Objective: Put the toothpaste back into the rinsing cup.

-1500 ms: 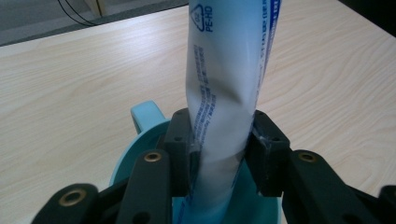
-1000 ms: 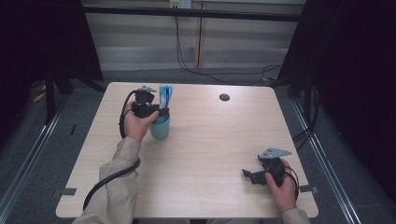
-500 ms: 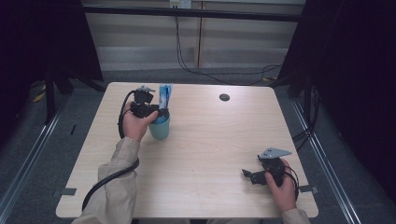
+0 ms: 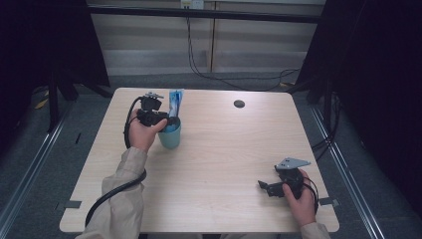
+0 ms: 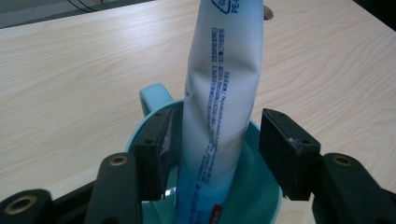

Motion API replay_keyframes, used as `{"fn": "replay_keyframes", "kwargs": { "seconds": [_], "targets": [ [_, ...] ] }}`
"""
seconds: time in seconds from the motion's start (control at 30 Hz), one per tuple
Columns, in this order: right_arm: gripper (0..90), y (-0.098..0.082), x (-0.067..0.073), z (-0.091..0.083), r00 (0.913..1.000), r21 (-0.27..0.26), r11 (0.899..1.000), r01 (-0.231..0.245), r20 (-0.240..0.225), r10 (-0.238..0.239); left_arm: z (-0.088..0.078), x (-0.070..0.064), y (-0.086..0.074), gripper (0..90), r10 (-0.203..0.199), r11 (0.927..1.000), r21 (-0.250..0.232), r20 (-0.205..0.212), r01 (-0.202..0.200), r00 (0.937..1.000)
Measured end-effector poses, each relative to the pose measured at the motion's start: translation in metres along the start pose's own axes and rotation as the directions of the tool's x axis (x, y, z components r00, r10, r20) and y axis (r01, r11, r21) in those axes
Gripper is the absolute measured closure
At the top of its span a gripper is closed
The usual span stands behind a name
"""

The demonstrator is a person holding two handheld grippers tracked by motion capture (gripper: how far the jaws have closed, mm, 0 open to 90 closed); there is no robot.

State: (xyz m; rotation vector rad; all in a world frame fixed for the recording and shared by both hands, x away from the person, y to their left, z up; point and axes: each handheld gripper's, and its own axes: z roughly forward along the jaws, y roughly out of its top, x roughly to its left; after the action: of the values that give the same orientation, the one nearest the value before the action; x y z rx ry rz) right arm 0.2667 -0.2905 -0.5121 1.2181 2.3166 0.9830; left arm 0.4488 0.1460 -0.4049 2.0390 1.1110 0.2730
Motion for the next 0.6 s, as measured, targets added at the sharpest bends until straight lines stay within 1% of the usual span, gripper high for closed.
{"fn": "replay_keyframes", "kwargs": {
  "seconds": [0.07, 0.17, 0.37, 0.6],
  "targets": [
    [8.3, 0.0, 0.0, 0.0, 1.0, 0.0, 1.0, 0.001, 0.0, -0.001, -0.001, 0.0, 0.001, 44.3, 0.005, 1.0, 0.004, -0.007, -0.005, 1.0],
    [8.3, 0.0, 0.0, 0.0, 1.0, -0.001, 1.0, 0.002, 0.0, -0.002, -0.003, -0.001, 0.002, 42.3, 0.005, 1.0, 0.003, -0.007, -0.005, 1.0],
    [8.3, 0.0, 0.0, 0.0, 1.0, 0.0, 1.0, 0.0, 0.0, 0.0, -0.007, 0.001, 0.003, 38.8, -0.008, 1.0, 0.002, -0.009, 0.008, 0.9999],
    [8.3, 0.0, 0.0, 0.0, 1.0, 0.0, 1.0, 0.0, 0.0, 0.0, -0.013, 0.004, 0.003, 34.3, -0.015, 0.9999, -0.001, -0.021, 0.015, 0.9997]
  ]
}}
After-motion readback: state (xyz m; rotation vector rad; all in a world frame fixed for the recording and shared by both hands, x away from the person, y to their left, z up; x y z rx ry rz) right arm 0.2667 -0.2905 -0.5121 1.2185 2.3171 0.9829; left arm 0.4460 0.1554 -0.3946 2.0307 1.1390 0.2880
